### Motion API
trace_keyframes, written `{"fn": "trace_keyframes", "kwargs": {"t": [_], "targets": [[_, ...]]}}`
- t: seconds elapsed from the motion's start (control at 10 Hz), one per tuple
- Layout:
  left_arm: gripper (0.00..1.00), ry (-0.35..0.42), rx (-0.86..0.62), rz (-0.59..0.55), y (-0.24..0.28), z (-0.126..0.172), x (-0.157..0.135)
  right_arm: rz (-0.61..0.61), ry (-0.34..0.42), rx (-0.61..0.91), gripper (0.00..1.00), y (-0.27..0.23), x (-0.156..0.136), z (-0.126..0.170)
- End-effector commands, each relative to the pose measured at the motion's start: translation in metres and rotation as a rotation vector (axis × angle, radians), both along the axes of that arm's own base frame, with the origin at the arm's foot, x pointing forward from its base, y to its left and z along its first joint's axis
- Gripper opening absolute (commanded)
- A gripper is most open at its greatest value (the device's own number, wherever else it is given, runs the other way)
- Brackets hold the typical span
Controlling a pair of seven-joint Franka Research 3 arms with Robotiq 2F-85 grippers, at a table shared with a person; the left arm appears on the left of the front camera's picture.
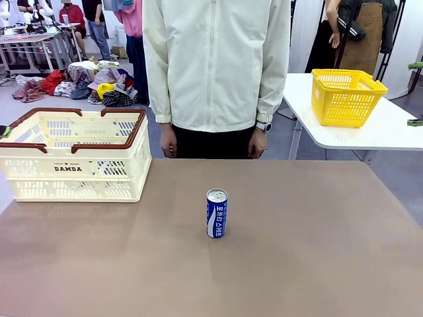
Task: Place the drinks into the Shopping basket.
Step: Pick up one drink and place it into the Shopping basket.
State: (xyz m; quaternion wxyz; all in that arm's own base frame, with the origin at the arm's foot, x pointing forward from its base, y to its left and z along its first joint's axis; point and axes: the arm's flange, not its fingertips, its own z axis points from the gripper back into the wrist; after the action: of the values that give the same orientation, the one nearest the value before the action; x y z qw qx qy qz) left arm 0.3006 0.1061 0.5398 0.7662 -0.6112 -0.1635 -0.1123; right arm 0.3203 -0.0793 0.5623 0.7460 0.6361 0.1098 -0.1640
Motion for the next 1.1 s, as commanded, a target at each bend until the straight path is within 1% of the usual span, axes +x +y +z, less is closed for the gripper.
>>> {"fn": "trace_keyframes", "kwargs": {"t": [0.0, 0.1, 0.2, 0.3, 0.4, 0.5, 0.6, 0.7, 0.8, 1.0], "targets": [[1.00, 0.029, 0.030, 0.095, -0.025, 0.014, 0.003, 0.004, -0.007, 0.014, 1.00, -0.001, 0.001, 0.005], [1.00, 0.016, 0.151, 0.052, -0.066, 0.039, 0.015, 0.004, -0.007, 0.014, 1.00, -0.001, 0.001, 0.005], [1.00, 0.029, 0.270, 0.043, -0.110, 0.059, 0.032, 0.004, -0.007, 0.014, 1.00, -0.001, 0.001, 0.005], [1.00, 0.066, 0.413, -0.021, -0.164, 0.072, 0.056, 0.004, -0.007, 0.014, 1.00, -0.001, 0.001, 0.005], [1.00, 0.123, 0.557, -0.072, -0.209, 0.073, 0.076, 0.004, -0.007, 0.014, 1.00, -0.001, 0.001, 0.005], [1.00, 0.186, 0.670, -0.123, -0.252, 0.069, 0.093, 0.004, -0.007, 0.014, 1.00, -0.001, 0.001, 0.005], [1.00, 0.226, 0.789, -0.148, -0.292, 0.062, 0.104, 0.004, -0.007, 0.014, 1.00, -0.001, 0.001, 0.005], [1.00, 0.236, 0.897, -0.164, -0.330, 0.054, 0.110, 0.004, -0.007, 0.014, 1.00, -0.001, 0.001, 0.005], [1.00, 0.228, 0.974, -0.167, -0.366, 0.047, 0.115, 0.004, -0.007, 0.014, 1.00, -0.001, 0.001, 0.005], [1.00, 0.198, 1.096, -0.075, -0.412, 0.027, 0.116, 0.004, -0.007, 0.014, 1.00, -0.001, 0.001, 0.005]]}}
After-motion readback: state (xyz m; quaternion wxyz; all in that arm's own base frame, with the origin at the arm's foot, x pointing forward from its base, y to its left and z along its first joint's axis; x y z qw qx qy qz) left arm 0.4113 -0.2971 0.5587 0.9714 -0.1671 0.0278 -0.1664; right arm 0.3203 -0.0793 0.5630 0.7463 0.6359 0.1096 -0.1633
